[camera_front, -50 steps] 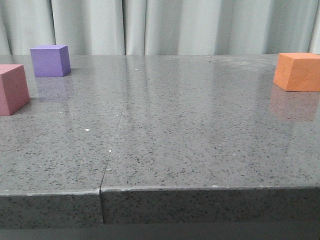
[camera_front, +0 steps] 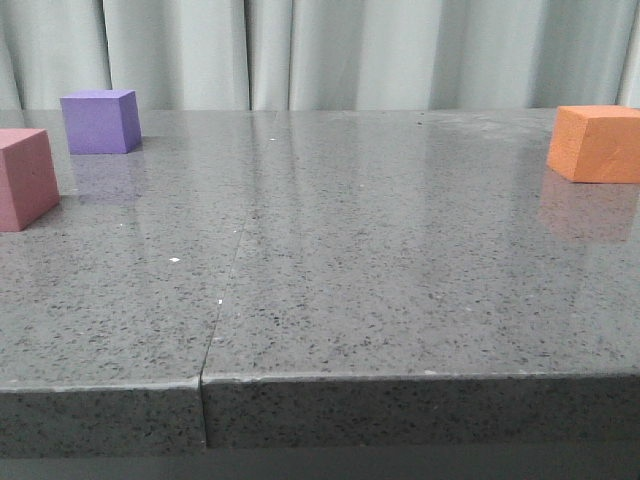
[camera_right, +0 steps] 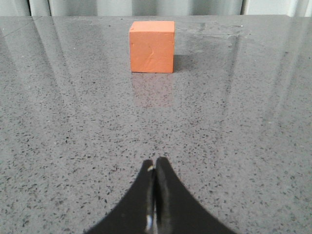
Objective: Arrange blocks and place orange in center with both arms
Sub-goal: 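Move the right gripper toward the orange cube and open it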
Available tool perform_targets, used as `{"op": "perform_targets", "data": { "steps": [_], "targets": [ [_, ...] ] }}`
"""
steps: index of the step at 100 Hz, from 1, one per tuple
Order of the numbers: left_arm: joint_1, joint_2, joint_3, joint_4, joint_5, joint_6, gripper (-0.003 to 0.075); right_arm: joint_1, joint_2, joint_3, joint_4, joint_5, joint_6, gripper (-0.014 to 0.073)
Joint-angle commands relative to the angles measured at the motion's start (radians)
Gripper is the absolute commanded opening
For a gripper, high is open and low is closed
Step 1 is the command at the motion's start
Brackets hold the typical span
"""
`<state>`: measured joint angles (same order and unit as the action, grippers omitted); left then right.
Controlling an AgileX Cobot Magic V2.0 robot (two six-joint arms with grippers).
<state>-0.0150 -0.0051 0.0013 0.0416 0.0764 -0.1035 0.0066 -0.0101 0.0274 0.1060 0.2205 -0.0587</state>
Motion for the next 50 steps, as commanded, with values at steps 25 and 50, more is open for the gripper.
{"op": "perform_targets", "data": {
  "steps": [25,50],
  "targets": [
    [0.000,-0.029,0.040,-0.008,-0.085,0.001,-0.0020,0.001,-0.024,-0.017,-0.075,-0.083,-0.005,-0.0069],
    [0.000,-0.029,0.040,-0.008,-0.085,0.001,-0.0020,0.001,-0.024,-0.021,-0.073,-0.172,-0.005,-0.0069]
  ]
}}
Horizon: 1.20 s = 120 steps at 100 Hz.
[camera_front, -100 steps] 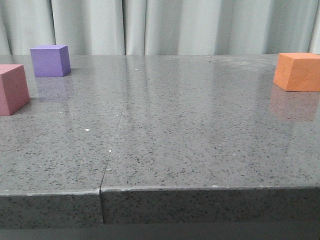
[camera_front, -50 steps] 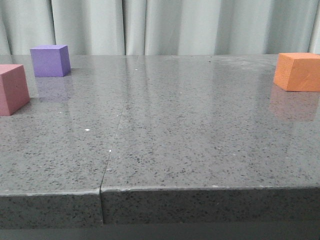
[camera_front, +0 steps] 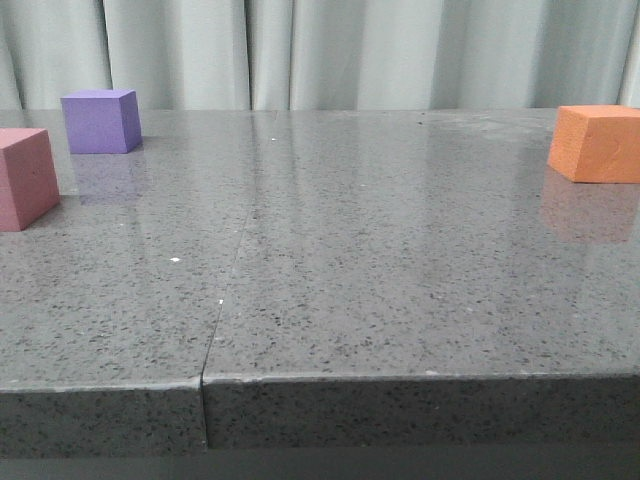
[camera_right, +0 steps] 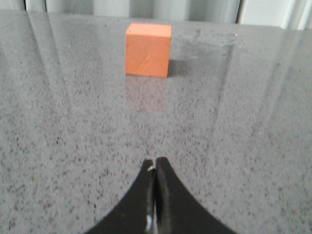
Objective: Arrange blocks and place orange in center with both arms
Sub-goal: 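Move the right gripper toward the orange cube and open it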
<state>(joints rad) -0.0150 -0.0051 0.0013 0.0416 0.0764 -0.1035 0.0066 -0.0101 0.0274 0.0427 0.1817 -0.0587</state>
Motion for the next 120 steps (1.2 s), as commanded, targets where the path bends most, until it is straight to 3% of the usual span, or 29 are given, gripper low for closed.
{"op": "perform_targets", "data": {
  "steps": [1,10,40,83,93,100,120],
  "targets": [
    [0.000,-0.029,0.040,-0.008,-0.085,0.001,-0.0020,0.001,-0.024,-0.021,-0.010,-0.138,-0.005,-0.0069],
    [0.000,-0.029,0.040,-0.008,-0.085,0.001,-0.0020,0.001,-0.014,-0.051,0.017,-0.119,-0.005,-0.0069],
    [0.000,-0.029,0.040,-0.008,-0.085,0.001,-0.0020,0.001,0.163,-0.285,0.130,0.131,-0.005,-0.0069],
    [0.000,-0.029,0.040,-0.008,-0.085,0.001,-0.0020,0.001,0.554,-0.661,0.136,0.403,-0.005,-0.0047],
    [0.000,-0.029,0.040,-0.008,-0.085,0.001,-0.0020,0.001,0.654,-0.749,0.151,0.457,-0.005,0.0041],
    [0.000,-0.029,0.040,-0.008,-0.085,0.001,-0.0020,0.001,0.729,-0.803,0.153,0.494,-0.005,0.0152],
    [0.000,-0.029,0.040,-0.008,-0.085,0.001,-0.0020,0.001,0.929,-0.948,0.154,0.576,-0.005,0.0617]
  ]
}}
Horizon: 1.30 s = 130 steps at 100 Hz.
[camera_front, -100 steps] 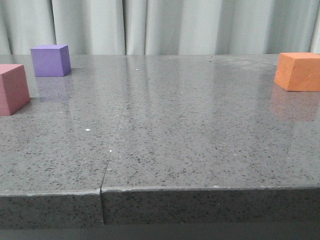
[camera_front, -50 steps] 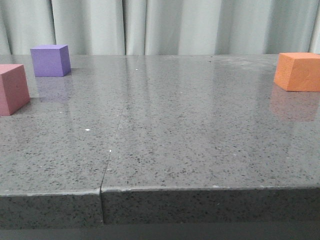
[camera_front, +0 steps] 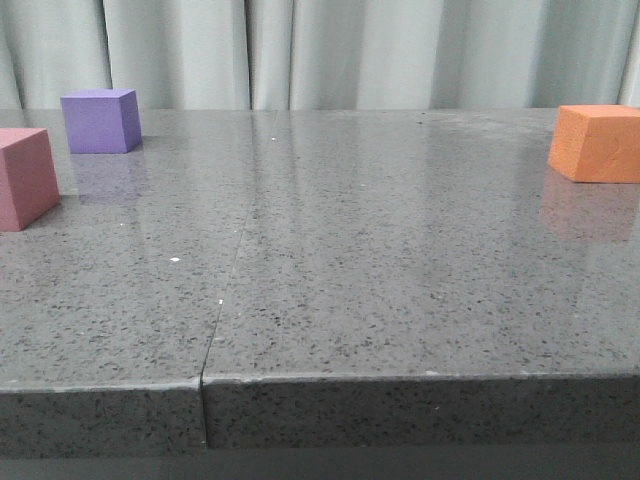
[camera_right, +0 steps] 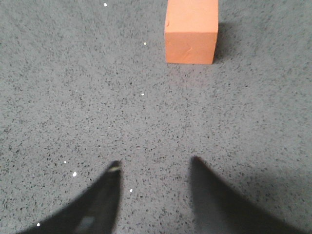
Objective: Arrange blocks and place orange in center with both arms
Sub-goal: 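Move the right gripper toward the orange cube and open it, then grasp the orange cube with the right gripper and lift it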
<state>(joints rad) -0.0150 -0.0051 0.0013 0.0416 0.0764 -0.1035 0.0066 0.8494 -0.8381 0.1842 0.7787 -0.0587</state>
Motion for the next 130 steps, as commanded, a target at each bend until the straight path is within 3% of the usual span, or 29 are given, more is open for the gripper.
{"op": "perform_targets", "data": {
  "steps": [1,4,36,60,78,130],
  "targets": [
    [0.000,-0.029,0.040,-0.008,-0.085,0.001,-0.0020,0.001,0.076,-0.093,0.012,-0.018,-0.005,0.0629],
    [0.000,-0.029,0.040,-0.008,-0.085,0.001,-0.0020,0.001,0.111,-0.114,0.012,-0.007,-0.005,0.0670],
    [0.000,-0.029,0.040,-0.008,-0.085,0.001,-0.0020,0.001,0.405,-0.403,0.011,0.139,0.037,0.0632],
    [0.000,-0.029,0.040,-0.008,-0.085,0.001,-0.0020,0.001,0.616,-0.652,-0.101,0.292,0.160,0.0632],
    [0.000,-0.029,0.040,-0.008,-0.085,0.001,-0.0020,0.001,0.740,-0.784,-0.106,0.331,0.167,0.0632],
    [0.000,-0.029,0.040,-0.008,-0.085,0.001,-0.0020,0.000,0.956,-0.920,-0.114,0.345,0.176,0.0632]
  ]
}}
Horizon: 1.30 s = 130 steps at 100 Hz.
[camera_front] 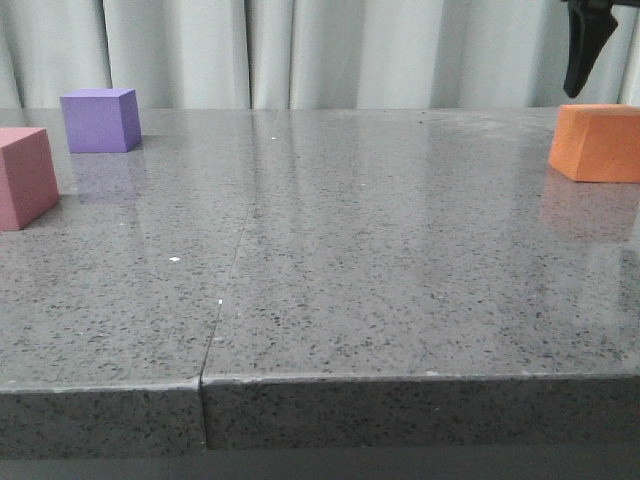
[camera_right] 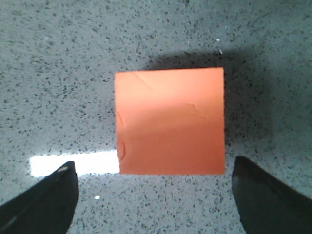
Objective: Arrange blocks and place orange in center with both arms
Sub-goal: 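Grasp the orange cube with the right gripper and lift it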
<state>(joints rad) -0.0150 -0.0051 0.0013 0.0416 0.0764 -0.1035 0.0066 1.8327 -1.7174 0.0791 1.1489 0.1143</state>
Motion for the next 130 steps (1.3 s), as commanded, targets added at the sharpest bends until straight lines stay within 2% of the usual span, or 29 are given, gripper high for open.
{"op": "perform_targets", "data": {
  "steps": [1,50,57,72,79,108,130],
  "targets": [
    [0.000,-0.029,0.040,-0.008,-0.085,0.001,-0.0020,0.000,-0.025,-0.042,-0.009,-0.025,0.003,0.0632],
    [0.000,-0.029,0.040,-0.008,-0.085,0.001,-0.0020,0.000,0.041,-0.049,-0.010,-0.066,0.003,0.0629],
    [0.000,-0.029,0.040,-0.008,-0.085,0.001,-0.0020,0.000,0.042,-0.049,-0.010,-0.064,0.003,0.0589],
    [0.000,-0.029,0.040,-0.008,-0.085,0.001,-0.0020,0.000,0.042,-0.049,-0.010,-0.064,0.003,0.0427],
    [0.000,-0.029,0.040,-0.008,-0.085,0.001,-0.0020,0.000,0.042,-0.049,-0.010,-0.063,0.003,0.0389],
    [0.000,-0.029,0.040,-0.008,-0.085,0.001,-0.0020,0.000,0.042,-0.049,-0.007,-0.064,0.003,0.0381],
    [0.000,-0.029,0.040,-0.008,-0.085,0.001,-0.0020,0.016,0.029,-0.086,0.029,0.013,0.002,0.0381]
  ]
}}
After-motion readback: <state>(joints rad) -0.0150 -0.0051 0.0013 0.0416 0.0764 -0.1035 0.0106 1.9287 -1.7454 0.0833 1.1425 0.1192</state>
